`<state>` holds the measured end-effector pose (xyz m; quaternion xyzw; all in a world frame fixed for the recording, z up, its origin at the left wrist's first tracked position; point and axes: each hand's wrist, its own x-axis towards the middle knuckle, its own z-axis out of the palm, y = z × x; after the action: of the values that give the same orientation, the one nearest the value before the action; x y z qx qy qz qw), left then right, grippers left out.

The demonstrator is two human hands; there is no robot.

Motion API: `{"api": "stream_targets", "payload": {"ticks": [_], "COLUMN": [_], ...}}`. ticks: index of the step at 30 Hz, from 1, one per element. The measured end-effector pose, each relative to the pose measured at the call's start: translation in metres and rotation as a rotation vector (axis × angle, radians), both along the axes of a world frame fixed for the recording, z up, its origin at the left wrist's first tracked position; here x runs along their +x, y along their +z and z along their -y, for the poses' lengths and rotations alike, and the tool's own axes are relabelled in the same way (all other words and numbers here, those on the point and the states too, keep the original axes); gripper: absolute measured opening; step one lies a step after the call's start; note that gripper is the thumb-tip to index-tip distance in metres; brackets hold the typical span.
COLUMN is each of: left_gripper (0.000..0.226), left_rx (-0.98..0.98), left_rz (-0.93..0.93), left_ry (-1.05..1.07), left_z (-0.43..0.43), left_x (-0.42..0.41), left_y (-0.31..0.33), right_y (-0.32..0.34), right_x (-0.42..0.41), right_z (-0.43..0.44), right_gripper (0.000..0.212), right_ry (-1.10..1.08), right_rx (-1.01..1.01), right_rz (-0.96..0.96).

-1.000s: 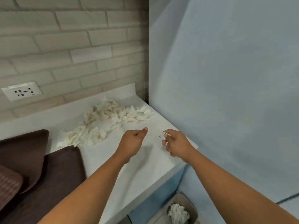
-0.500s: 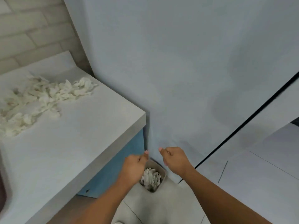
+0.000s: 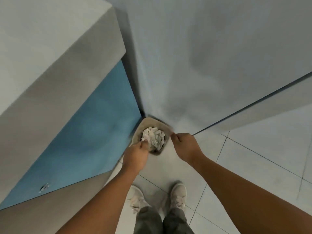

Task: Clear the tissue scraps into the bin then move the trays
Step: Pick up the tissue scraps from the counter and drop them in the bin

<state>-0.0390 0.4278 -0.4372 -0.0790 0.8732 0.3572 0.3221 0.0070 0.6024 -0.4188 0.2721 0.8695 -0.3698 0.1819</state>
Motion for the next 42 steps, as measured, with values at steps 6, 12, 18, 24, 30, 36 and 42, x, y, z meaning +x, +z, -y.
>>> {"api": "stream_targets", "payload": {"ticks": [6,12,18,24,30,36,42], "left_gripper": [0.028,0.051,0.07,0.067,0.051,0.042,0.049], "left_rx": [-0.028,-0.01,0.079,0.071,0.066,0.022,0.003], "left_rz": [0.19,0.143,0.105,0.03,-0.028,-0.081,-0.091], "left_ry": [-0.17,-0.294,-0.345,-0.245,-0.126,-0.061,-0.09], "left_z": [0.0,-0.015,-0.044,-0.035,0.006,0.044,0.06], "left_x": [-0.014,-0.024,-0.028,-0.03,-0.031,-0.03,-0.034], "left_y": [-0.117,-0.202,-0.243,-0.257,-0.225,-0.211,-0.212], "right_y": [-0.095,-0.174,-0.21,-0.214,-0.224,-0.26,-0.27], "right_x": [0.013,0.039,0.055,0.042,-0.009,-0.076,-0.071], "right_z": [0.006,0.002,-0.002,-0.001,0.023,0.061,0.061], "right_gripper": [0.034,0.035,0.043,0.031,0.028,0.038,0.035], "right_ry": [-0.186,-0.131,-0.115,-0.209,-0.315,-0.252,-0.202], "right_rx": [-0.26,-0.238,-0.108,-0.081,-0.202,-0.273,-0.248], "right_rz": [-0.014,0.079,0.015,-0.047,-0.055,-0.04,0.115]}}
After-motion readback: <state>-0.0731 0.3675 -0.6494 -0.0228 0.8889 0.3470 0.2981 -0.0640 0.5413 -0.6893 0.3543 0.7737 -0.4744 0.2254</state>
